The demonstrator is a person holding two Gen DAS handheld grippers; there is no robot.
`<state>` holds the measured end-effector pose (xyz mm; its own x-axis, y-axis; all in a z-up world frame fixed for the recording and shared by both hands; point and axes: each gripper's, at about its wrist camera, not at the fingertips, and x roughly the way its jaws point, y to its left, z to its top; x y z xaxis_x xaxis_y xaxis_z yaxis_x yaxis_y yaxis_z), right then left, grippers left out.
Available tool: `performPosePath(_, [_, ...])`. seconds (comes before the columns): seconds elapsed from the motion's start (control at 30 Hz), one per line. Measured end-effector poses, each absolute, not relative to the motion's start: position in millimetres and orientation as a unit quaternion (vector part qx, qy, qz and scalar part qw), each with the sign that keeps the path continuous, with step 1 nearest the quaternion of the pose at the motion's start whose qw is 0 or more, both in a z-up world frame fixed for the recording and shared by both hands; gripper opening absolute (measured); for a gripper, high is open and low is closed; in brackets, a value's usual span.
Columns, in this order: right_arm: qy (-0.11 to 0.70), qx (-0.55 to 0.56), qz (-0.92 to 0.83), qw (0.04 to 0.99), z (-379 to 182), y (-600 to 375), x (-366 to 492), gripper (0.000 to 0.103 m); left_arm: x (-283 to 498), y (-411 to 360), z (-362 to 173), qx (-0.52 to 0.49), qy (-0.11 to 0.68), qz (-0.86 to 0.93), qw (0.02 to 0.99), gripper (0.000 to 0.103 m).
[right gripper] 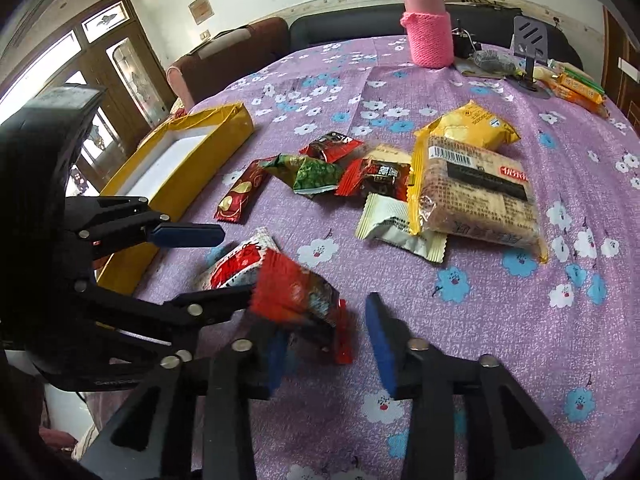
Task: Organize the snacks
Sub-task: 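Grasp the white-red sachet with left gripper while right holds the red candy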
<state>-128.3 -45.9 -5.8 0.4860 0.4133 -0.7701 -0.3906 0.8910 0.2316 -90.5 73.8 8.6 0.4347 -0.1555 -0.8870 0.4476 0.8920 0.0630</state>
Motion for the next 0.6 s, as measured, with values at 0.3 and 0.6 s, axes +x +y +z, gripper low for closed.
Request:
performPosePath(0.3, [0.439, 0.022, 0.232, 0.868, 1, -44, -135, 0.02, -115, 86, 18, 0.078, 0.478, -0.203, 0.851, 0.024])
performPosePath(0.6, [0.412, 0.019, 0.263, 0.872, 45, -14, -152, 0.02, -145, 158, 75, 0.004, 0.424, -0.168, 0.89, 0.025])
